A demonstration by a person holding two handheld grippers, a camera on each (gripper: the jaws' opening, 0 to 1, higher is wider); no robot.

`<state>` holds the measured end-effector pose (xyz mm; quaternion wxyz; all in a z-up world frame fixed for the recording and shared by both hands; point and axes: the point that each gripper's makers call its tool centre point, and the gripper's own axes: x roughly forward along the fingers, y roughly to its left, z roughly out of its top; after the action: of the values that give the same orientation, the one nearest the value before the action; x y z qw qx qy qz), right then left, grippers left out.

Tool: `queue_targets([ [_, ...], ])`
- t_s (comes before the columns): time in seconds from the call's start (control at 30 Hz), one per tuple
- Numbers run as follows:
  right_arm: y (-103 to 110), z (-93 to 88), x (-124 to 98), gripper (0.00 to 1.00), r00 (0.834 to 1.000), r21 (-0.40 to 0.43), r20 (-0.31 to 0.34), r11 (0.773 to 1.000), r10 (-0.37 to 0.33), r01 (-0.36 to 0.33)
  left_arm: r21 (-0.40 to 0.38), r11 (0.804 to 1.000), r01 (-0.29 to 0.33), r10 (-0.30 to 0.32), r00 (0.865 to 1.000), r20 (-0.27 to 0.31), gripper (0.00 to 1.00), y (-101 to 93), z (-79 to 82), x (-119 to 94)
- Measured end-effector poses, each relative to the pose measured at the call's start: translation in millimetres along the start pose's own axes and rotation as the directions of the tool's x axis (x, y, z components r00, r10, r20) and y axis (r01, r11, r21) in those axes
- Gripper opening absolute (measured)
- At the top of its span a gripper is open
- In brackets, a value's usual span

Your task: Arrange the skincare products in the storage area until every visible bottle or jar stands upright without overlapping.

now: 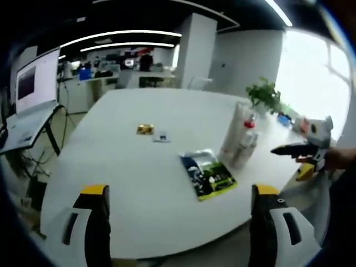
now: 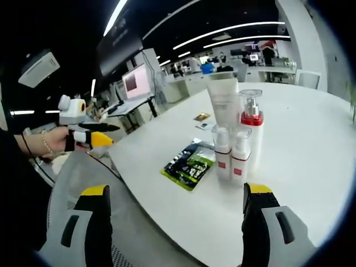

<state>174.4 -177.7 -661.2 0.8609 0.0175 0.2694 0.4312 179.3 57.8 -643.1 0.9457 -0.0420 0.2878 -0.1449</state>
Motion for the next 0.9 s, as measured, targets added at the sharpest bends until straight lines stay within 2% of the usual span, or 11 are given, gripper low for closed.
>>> queue_targets([
  [0.1, -1.6, 0.7, -1.4, 0.99, 1.000, -0.002, 0.006, 1.000, -0.013, 0.013, 0.006, 1.000, 0.009, -0.009, 1.000, -0.021, 0.98, -1.6, -0.4, 7.3],
  [0.5, -5.6, 0.9, -3.2, 0.99, 0.999, 0.009, 0.010, 0.999, -0.034, 0.034, 0.059, 0.997, 0.052, -0.048, 0.997, -0.054, 0.98, -17.4, 21.7, 39.1],
  [0.63, -4.7, 1.6, -3.1, 0.99, 0.999, 0.004, 0.010, 0.999, -0.036, 0.036, 0.058, 0.997, 0.043, -0.036, 0.993, -0.110, 0.97, -16.0, 19.8, 50.7],
  [0.9, -7.8, 1.0, -3.8, 0.99, 0.999, 0.013, 0.008, 0.999, -0.053, 0.053, 0.073, 0.996, 0.051, -0.041, 0.990, -0.136, 0.96, -15.2, 29.1, 75.3],
])
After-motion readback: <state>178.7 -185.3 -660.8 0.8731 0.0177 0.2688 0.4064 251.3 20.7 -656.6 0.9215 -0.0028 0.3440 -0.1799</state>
